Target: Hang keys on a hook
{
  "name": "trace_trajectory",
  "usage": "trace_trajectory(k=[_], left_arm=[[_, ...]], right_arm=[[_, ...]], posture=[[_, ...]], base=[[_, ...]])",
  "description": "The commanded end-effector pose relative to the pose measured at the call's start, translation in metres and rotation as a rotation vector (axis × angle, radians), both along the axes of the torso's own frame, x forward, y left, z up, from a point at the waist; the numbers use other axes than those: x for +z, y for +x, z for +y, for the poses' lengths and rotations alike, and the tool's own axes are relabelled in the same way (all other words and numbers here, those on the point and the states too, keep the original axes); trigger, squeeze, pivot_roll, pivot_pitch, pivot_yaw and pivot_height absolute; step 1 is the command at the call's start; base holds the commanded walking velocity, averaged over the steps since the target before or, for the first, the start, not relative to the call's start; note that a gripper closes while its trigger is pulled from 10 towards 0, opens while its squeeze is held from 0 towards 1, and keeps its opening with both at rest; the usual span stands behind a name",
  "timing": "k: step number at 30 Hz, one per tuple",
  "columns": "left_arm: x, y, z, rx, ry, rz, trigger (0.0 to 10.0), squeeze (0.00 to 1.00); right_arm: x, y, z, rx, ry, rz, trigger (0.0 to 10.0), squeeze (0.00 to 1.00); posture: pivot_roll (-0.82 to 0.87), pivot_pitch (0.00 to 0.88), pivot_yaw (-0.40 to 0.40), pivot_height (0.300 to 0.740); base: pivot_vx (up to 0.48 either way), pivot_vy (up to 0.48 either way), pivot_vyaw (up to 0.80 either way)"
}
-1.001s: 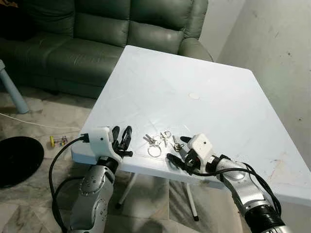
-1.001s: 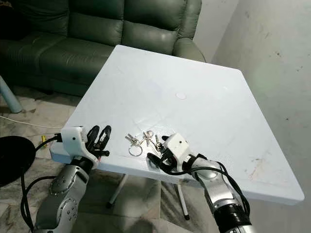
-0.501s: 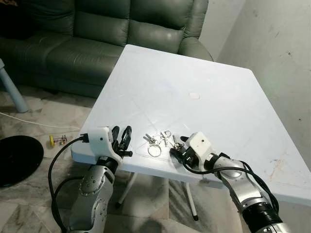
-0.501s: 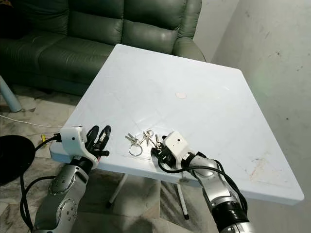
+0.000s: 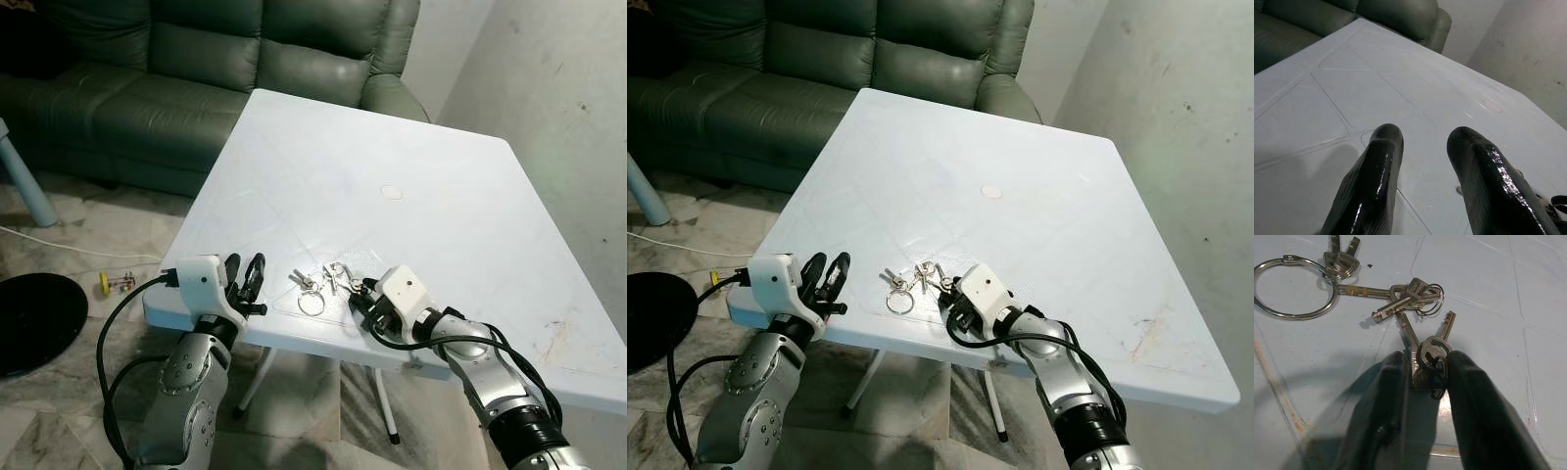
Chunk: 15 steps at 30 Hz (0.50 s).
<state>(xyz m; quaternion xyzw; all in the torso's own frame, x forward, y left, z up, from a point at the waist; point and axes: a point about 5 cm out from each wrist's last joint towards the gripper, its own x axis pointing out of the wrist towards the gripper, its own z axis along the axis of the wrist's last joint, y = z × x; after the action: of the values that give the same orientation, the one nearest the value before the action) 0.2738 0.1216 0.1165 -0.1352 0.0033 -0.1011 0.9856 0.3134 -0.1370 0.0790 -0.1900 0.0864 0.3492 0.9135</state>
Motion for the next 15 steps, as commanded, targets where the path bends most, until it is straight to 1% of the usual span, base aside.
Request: trace_trajectory(k=[1, 10, 12, 13, 14, 15], left_arm=[[0.0028, -0.0016, -0.0059, -0.008, -0.018, -0.003, 10.0, 0.0], [0.0027, -0.0019, -0.0061, -0.007, -0.017, -0.003, 10.0, 0.0], [0.0027, -0.0024, -0.0063, -0.007, -0.017, -0.003, 10.0, 0.0], [0.0027, -0.0026, -0.0065, -0.007, -0.019, -0.003, 10.0, 0.0], [0.0026, -0.0024, -0.0067, -0.007, -0.019, -0.002, 10.0, 0.0], [0.0025, -0.0024, -0.0071, -0.008, -0.019, -0.002, 10.0, 0.0]], right_arm=[[-0.0014, 0.0018, -0.0101, -0.028, -0.023, 0.01, 0.0, 0.0], [-0.0009, 0.0024, -0.0103, -0.027, -0.017, 0.005, 0.0, 0.0], [-0.0011, 0.0022, -0.0108, -0.027, -0.019, 0.006, 0.1, 0.0], [-0.0008, 0.0019, -0.0106, -0.021, -0.018, -0.001, 0.4, 0.0], [-0.0011, 0.0019, -0.0108, -0.017, -0.009, 0.006, 5.3, 0.0], [-0.0007, 0.0026, -0.011, -0.008, -0.02, -0.003, 10.0, 0.0]], posture=[[0.14, 0.083, -0.171, 0.74], [0.14, 0.083, -0.171, 0.74], [0.15, 0.083, -0.172, 0.74], [0.15, 0.083, -0.172, 0.74], [0.14, 0.083, -0.171, 0.74], [0.15, 0.083, -0.172, 0.74]], base=[[0.0, 0.0, 0.0], [0.0, 0.0, 0.0], [0.0, 0.0, 0.0], [0.0, 0.0, 0.0], [0.0, 0.0, 0.0], [0.0, 0.0, 0.0]])
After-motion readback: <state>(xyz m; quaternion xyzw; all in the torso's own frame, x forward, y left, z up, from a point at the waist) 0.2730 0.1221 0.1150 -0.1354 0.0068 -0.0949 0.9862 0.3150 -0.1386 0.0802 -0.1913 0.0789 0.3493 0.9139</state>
